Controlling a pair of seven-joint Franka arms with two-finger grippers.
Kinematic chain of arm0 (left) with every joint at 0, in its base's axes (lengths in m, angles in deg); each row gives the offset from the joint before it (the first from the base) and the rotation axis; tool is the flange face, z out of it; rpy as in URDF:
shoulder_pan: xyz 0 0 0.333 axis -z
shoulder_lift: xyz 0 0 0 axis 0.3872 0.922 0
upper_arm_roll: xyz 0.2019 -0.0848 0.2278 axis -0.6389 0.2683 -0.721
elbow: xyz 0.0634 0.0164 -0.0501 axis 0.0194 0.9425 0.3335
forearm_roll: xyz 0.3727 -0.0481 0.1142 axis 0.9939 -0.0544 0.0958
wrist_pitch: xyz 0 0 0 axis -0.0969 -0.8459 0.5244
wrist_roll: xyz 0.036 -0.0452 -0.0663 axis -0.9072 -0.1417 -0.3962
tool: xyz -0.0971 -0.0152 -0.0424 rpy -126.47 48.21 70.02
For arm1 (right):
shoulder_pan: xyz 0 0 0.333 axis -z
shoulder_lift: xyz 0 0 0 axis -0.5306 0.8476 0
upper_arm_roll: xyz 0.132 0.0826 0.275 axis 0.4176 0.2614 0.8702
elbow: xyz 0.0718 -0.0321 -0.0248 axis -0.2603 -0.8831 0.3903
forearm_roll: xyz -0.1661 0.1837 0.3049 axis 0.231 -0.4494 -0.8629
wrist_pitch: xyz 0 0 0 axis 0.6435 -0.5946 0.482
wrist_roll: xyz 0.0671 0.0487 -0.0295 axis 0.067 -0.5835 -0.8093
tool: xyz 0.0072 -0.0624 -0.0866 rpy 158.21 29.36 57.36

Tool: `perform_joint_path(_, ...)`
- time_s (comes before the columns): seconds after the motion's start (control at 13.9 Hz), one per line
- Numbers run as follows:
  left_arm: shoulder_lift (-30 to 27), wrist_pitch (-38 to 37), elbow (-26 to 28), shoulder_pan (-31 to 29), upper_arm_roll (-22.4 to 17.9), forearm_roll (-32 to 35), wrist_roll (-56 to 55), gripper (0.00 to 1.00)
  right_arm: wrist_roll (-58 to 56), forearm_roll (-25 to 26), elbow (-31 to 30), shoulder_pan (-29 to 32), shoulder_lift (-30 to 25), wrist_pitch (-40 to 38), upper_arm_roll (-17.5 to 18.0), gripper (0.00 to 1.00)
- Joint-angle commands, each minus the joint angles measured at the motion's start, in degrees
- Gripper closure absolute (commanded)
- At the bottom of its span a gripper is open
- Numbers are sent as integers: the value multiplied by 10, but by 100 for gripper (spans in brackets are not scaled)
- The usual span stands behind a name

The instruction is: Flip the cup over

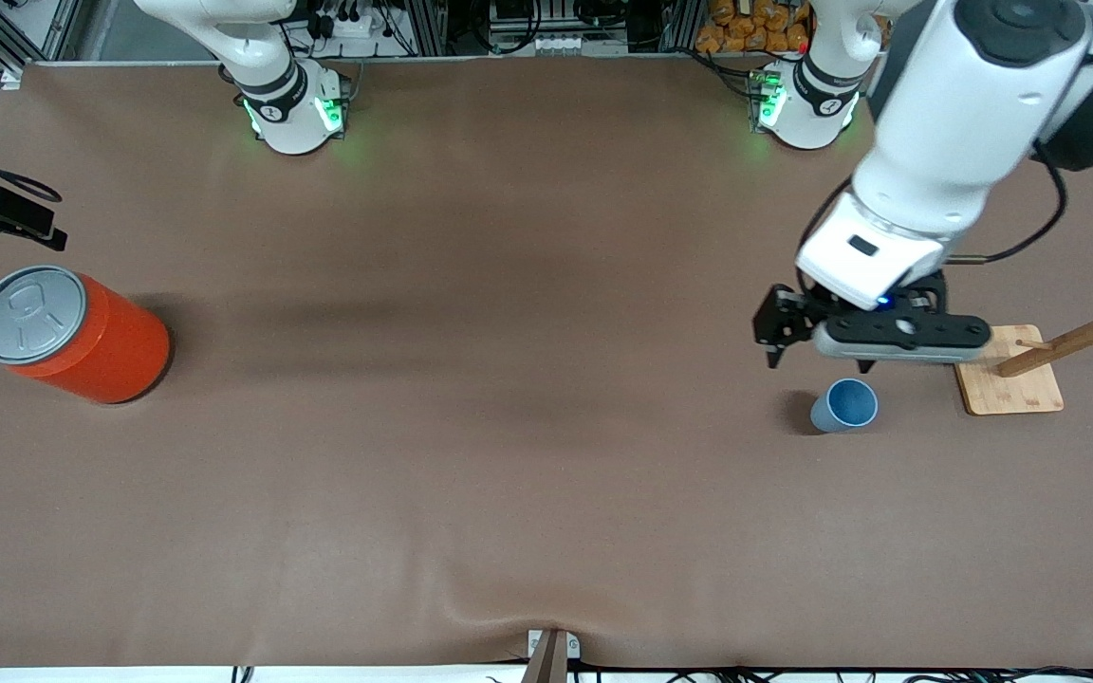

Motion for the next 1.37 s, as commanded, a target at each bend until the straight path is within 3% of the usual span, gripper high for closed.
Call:
perform_joint_path(0.0,-9,-39,1,-3,4,7,-2,0,7,-5,8,-3,5,-1,-1,0)
perform_joint_path(0.29,-11,-66,1,-23,4,-5,-1,0,7,-5,7,-2,5,-2,-1,0)
perform_joint_path(0.65,-47,-155,7,-85,4,-13,5,0,7,-5,6,-1,6,-2,-1,0)
perform_joint_path(0.87,-77,-188,31,-107,9,-15,11,0,7,-5,6,-1,6,-2,-1,0)
perform_joint_path(1.08,-111,-186,65,-128,-4,-78,31,0,7,-4,6,-1,5,-2,0,0)
perform_joint_path(1.3,-150,-177,107,-100,-40,-87,56,0,7,-4,7,-2,5,-2,0,0)
